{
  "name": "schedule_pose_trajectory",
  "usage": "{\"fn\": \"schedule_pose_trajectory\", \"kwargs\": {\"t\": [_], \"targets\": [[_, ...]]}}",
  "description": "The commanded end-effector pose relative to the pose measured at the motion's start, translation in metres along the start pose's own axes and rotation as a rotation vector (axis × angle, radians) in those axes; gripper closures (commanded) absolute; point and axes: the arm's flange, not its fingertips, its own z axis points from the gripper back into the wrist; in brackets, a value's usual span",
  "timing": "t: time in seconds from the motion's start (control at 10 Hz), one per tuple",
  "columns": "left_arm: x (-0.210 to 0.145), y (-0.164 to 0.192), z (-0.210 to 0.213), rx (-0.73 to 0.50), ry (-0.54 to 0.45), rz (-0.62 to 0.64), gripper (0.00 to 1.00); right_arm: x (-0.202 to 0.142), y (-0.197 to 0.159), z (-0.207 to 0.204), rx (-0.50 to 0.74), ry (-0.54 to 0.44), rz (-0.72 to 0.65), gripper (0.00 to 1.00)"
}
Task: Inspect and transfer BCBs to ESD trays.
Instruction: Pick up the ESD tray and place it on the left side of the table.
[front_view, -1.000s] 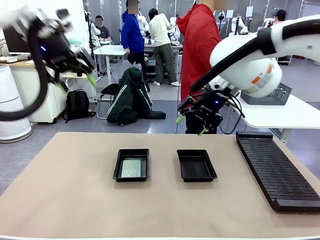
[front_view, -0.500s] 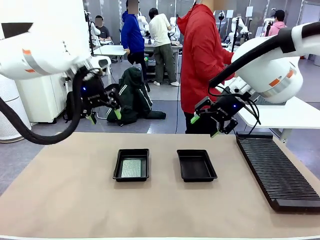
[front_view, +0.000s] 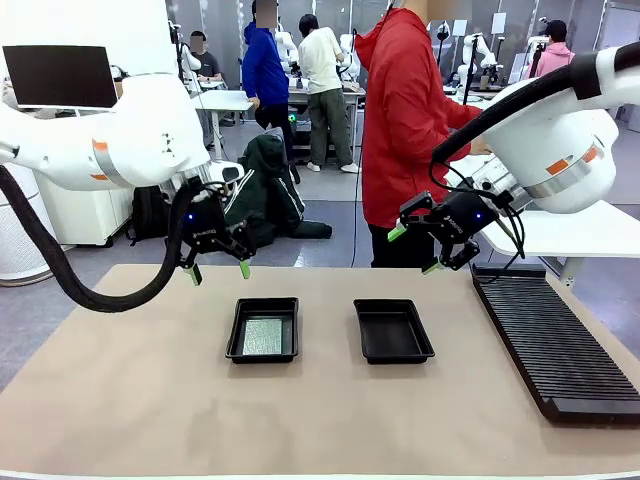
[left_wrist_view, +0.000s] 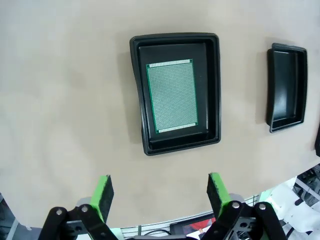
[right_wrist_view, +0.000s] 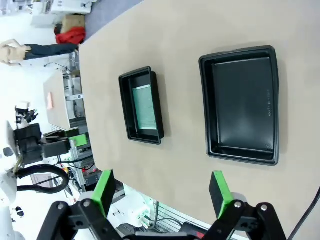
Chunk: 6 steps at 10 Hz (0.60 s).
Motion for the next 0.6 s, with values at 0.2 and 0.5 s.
{"fn": "schedule_pose_trajectory", "kwargs": {"t": [0.2,0.5], "targets": [[0.010,-0.011,-0.044,0.055,-0.014,0.016,0.00,-0.006,-0.028,-0.007,0.089,-0.030,0.002,0.00],[0.018,-0.011,-0.084,0.068,0.001,0.050,0.00,-0.009,-0.032,-0.006,0.118,-0.053,-0.007,0.00]]}}
